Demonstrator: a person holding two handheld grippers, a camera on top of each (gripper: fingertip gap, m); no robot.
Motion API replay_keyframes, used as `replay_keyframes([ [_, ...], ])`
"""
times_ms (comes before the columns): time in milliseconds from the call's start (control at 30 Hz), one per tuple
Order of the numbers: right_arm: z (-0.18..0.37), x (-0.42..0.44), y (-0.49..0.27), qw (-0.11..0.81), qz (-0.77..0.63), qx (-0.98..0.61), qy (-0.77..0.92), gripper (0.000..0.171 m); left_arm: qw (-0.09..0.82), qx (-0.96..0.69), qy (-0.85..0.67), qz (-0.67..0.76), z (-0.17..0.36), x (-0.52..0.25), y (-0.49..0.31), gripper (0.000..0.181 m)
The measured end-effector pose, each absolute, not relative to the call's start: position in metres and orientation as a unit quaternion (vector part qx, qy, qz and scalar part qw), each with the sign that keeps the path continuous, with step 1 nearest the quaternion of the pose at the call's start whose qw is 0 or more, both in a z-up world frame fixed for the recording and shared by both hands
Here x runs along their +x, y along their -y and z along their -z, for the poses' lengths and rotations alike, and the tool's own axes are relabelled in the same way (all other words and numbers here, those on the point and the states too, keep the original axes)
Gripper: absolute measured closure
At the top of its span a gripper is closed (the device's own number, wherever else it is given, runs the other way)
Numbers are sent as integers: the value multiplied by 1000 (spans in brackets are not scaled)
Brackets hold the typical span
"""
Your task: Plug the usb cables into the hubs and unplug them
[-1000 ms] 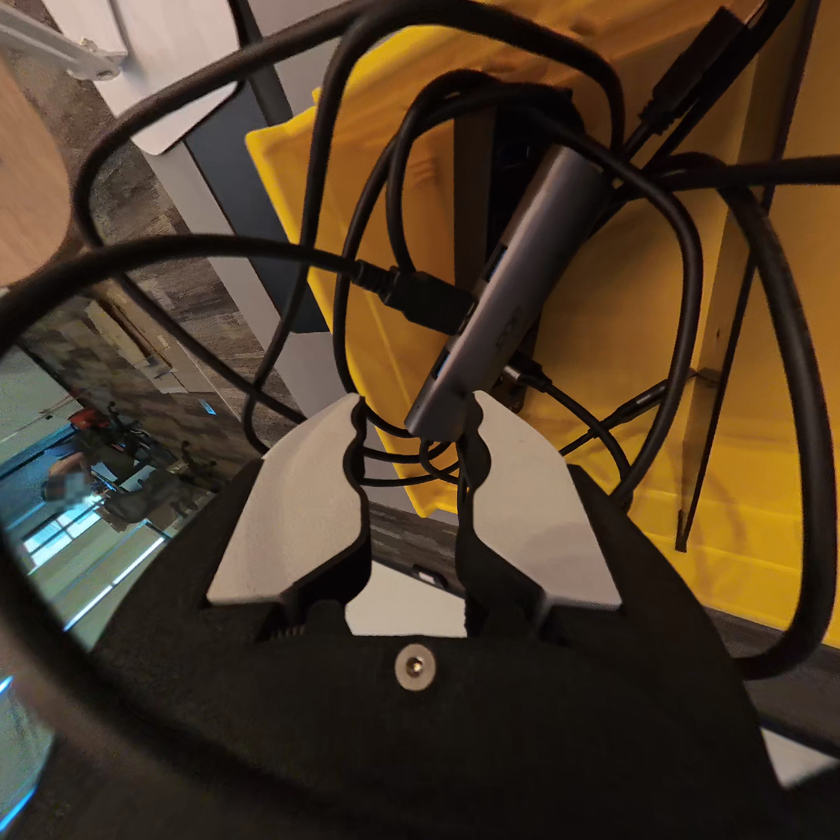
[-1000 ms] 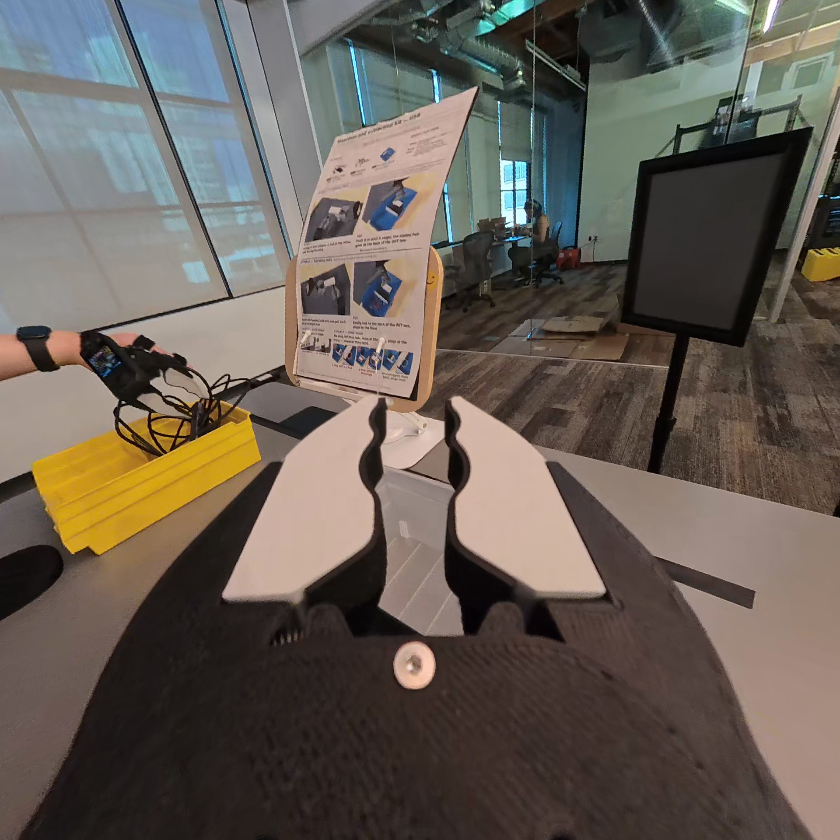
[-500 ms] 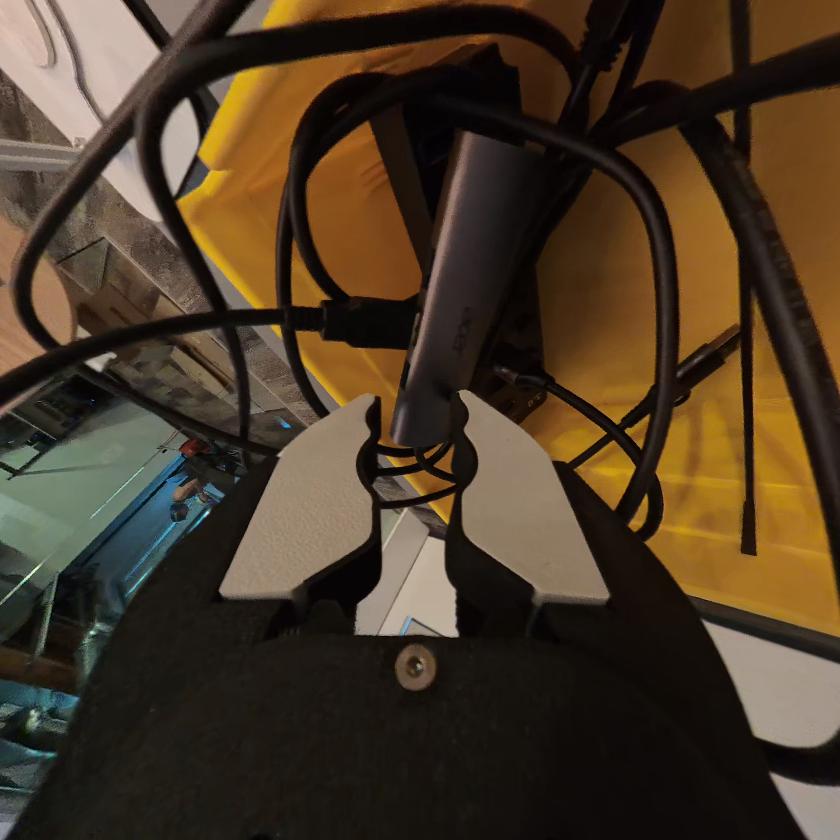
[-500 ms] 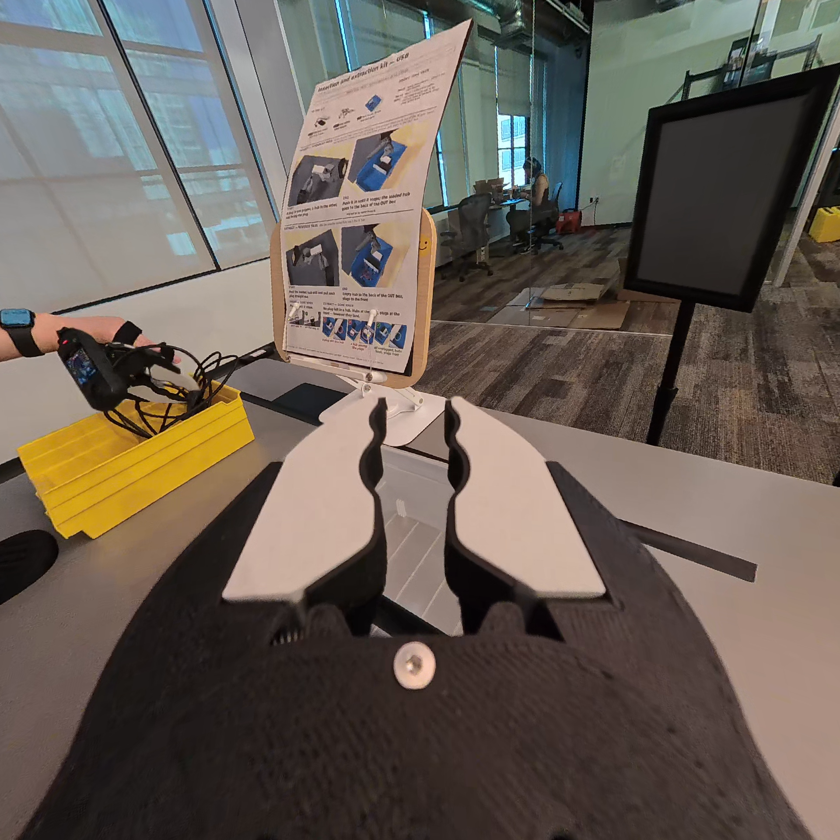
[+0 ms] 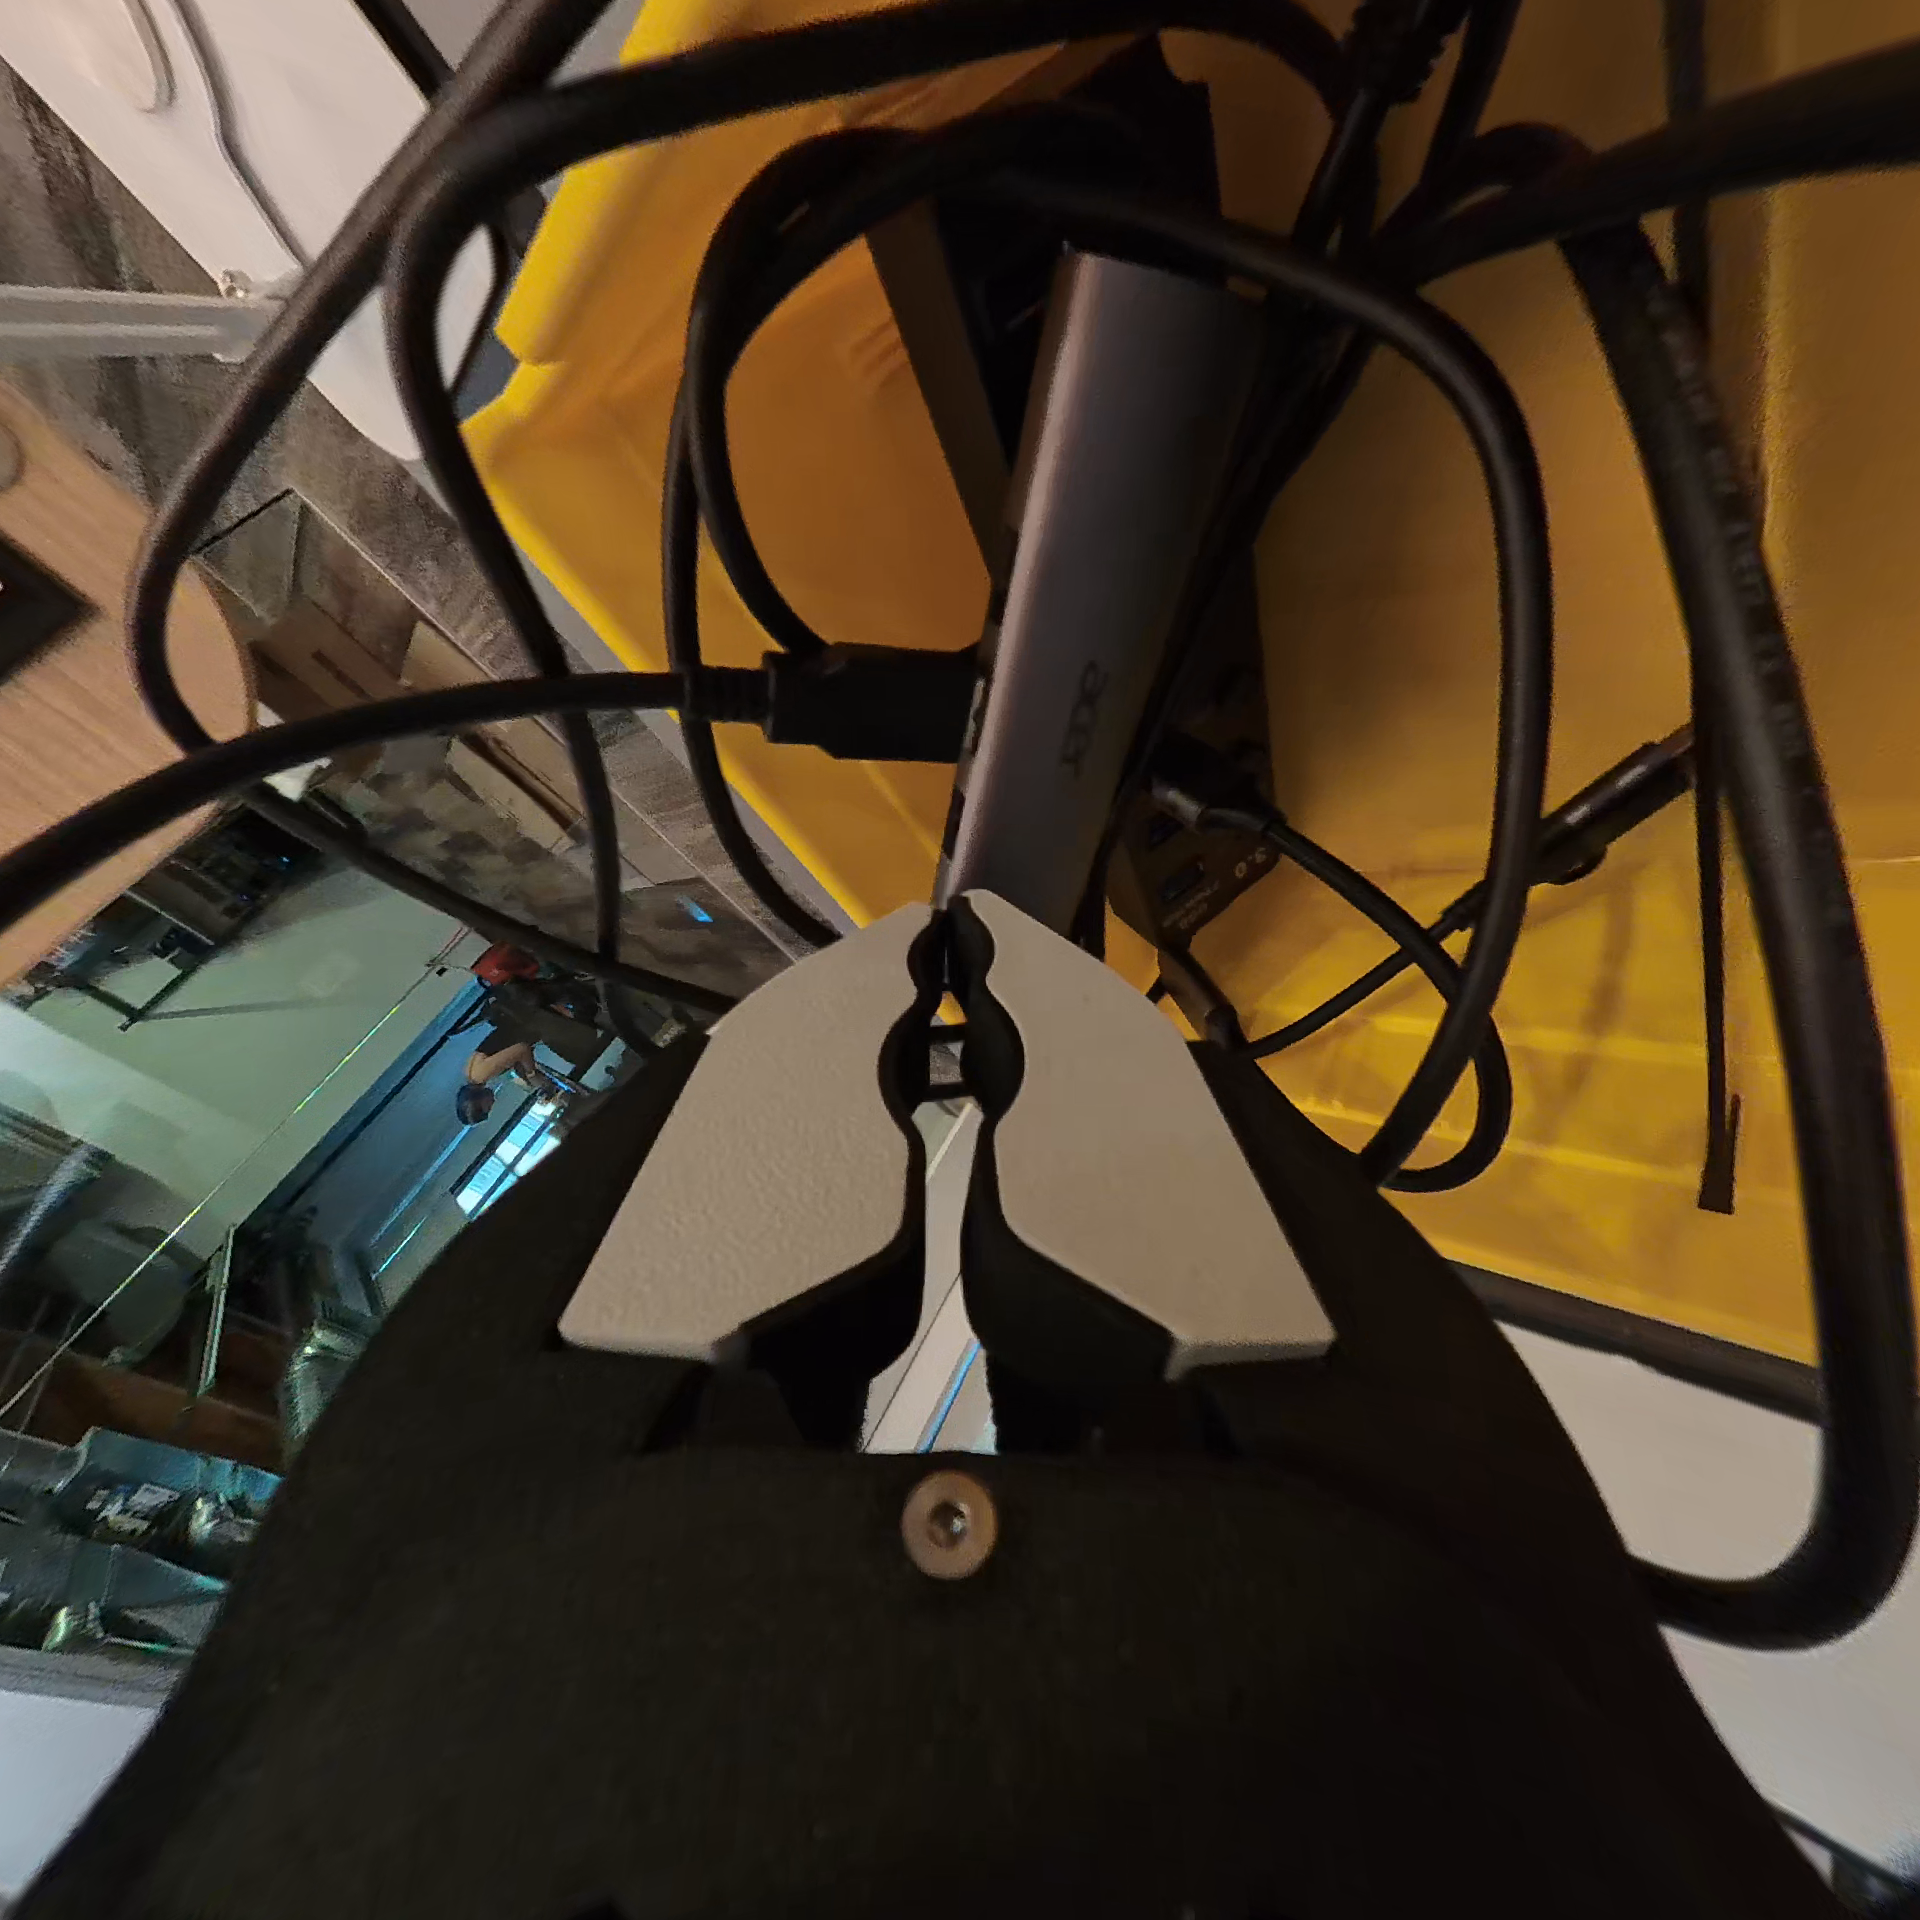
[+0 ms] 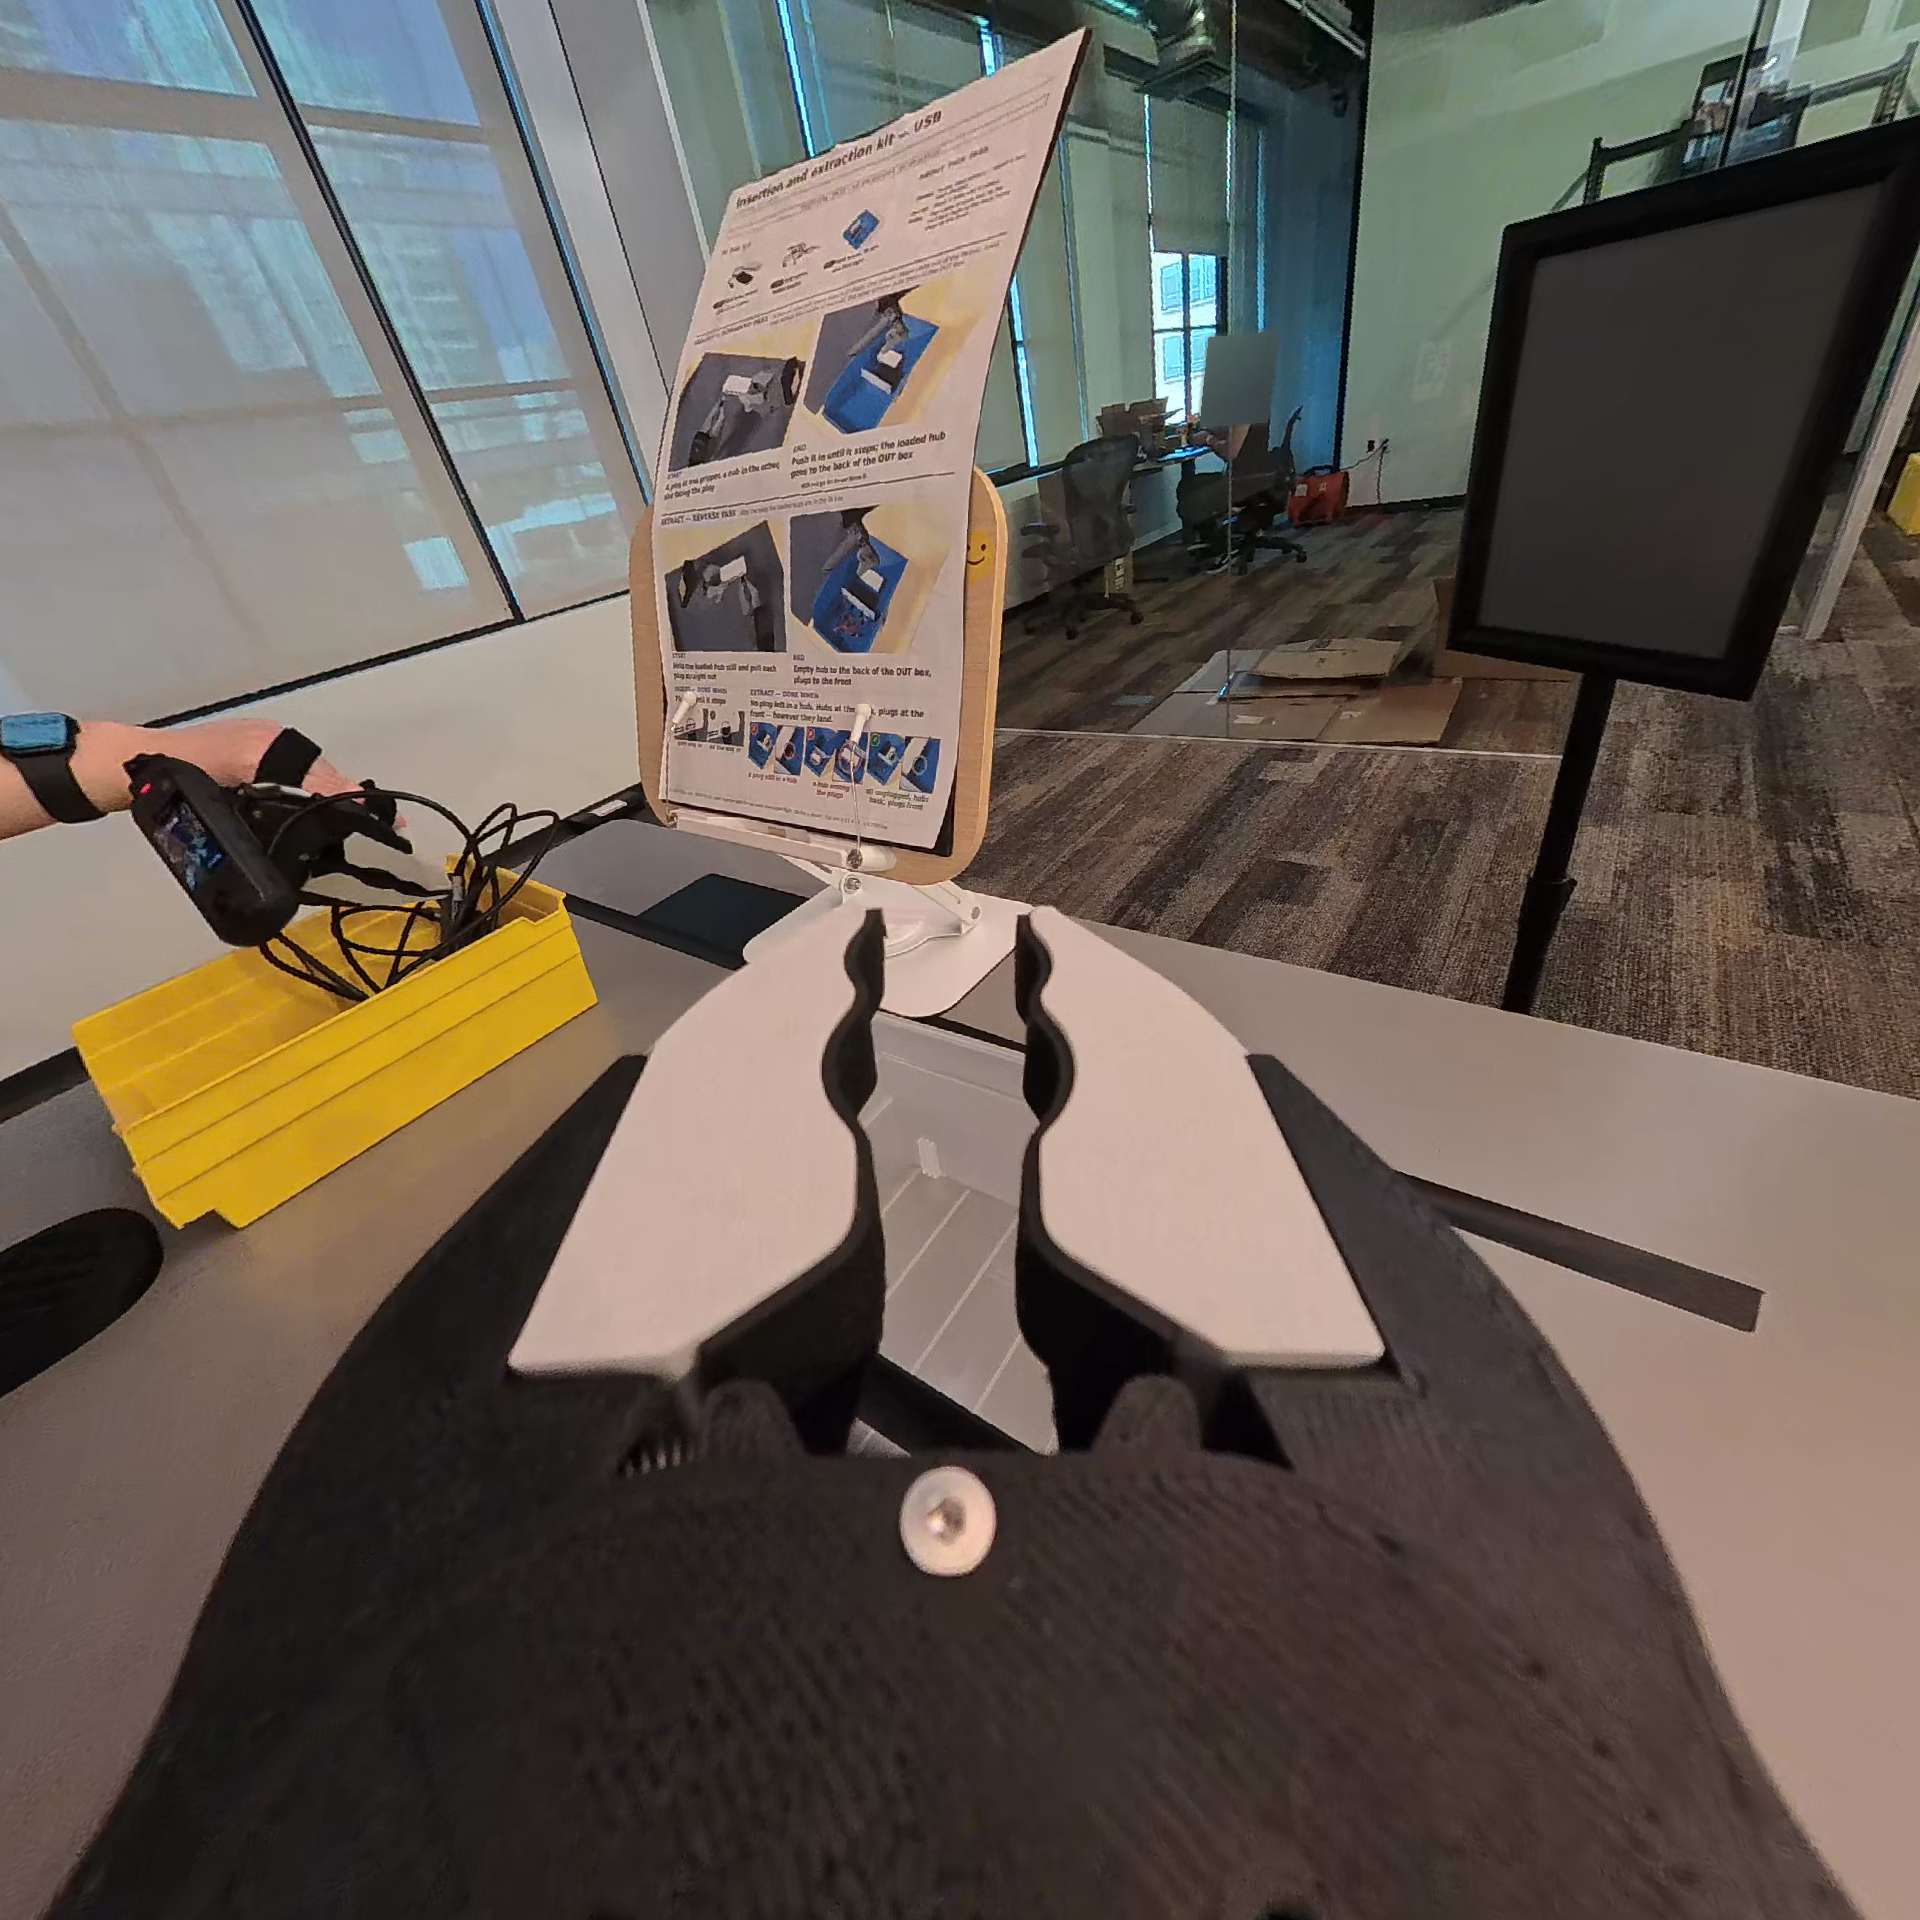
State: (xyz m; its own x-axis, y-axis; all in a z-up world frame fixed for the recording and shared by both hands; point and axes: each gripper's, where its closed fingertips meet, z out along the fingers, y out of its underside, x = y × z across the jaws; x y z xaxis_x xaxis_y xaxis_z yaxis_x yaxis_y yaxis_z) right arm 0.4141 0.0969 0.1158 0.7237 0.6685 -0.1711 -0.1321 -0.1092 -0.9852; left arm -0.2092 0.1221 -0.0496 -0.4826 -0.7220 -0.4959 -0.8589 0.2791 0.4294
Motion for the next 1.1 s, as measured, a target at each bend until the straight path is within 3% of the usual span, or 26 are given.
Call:
replay_keyframes([
  [367, -110, 412, -99, 626, -323, -680, 202, 147, 180, -633, -723, -211, 23, -187, -115, 181],
  [500, -106, 411, -102, 620, -321, -686, 204, 147, 137, -661, -714, -185, 41, -195, -115, 159],
  [700, -96, 406, -109, 605, -314, -700, 213, 147, 68, -638, -742, -196, 65, -204, -113, 145],
  [933, -79, 394, -116, 579, -313, -718, 228, 147, -10, -628, -755, -187, 73, -207, -119, 136],
  [1100, -68, 388, -120, 561, -298, -733, 244, 147, -70, -624, -759, -172, 82, -213, -115, 143],
])
